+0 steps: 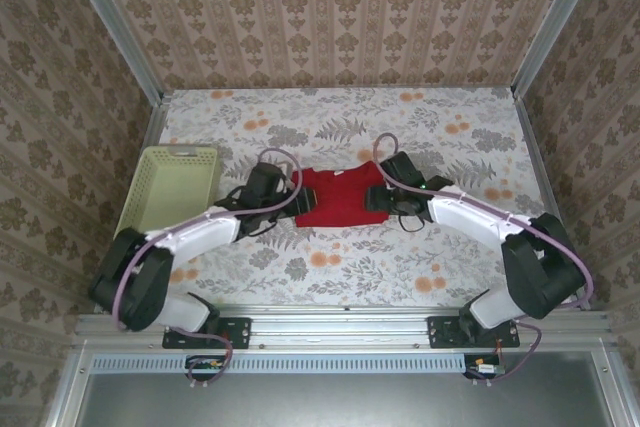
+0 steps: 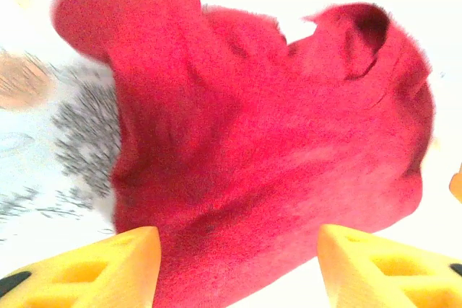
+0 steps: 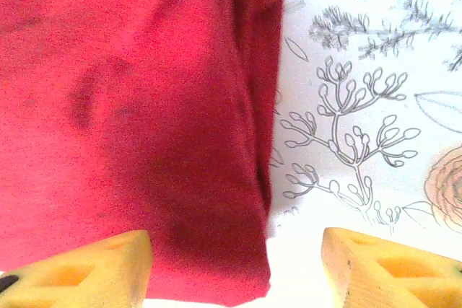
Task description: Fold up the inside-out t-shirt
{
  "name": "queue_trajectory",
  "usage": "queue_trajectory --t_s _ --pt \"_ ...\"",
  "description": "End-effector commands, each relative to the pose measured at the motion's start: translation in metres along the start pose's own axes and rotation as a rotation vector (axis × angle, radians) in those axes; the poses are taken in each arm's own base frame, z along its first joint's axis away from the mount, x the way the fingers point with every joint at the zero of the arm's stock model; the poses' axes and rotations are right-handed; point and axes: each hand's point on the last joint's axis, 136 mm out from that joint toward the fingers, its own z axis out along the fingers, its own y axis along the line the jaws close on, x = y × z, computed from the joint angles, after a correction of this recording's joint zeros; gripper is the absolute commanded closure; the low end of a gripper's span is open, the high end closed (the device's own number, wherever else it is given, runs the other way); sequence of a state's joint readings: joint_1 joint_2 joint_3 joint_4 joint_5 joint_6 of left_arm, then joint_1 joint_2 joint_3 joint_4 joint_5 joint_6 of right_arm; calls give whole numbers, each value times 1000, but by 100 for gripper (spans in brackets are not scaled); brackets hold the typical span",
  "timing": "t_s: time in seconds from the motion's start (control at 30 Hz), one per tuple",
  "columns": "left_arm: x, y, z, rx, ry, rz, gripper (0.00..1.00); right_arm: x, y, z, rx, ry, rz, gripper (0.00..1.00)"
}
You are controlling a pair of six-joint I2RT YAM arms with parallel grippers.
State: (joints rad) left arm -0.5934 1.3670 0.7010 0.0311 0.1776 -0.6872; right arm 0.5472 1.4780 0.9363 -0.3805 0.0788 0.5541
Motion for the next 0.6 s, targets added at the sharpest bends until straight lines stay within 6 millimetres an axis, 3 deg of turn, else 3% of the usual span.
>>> queue_trajectory --t_s 0.0,0.07,0.2,0.37,0.43,0.57 --pt "-27 20 -30 -88 -67 13 37 -4 17 -17 74 -15 -95 20" --pt "-40 29 -48 -130 -116 28 33 -1 36 -11 87 -4 -118 15" --pt "-60 35 -80 -163 -214 57 25 15 52 20 163 96 -144 8" --pt "-71 37 -113 -172 -324 73 24 24 48 64 235 184 -142 7" --pt "-74 39 -125 -180 -368 73 22 18 42 81 246 204 -129 7" --pt "-74 42 -132 -167 -416 76 18 -21 19 111 299 188 -129 8"
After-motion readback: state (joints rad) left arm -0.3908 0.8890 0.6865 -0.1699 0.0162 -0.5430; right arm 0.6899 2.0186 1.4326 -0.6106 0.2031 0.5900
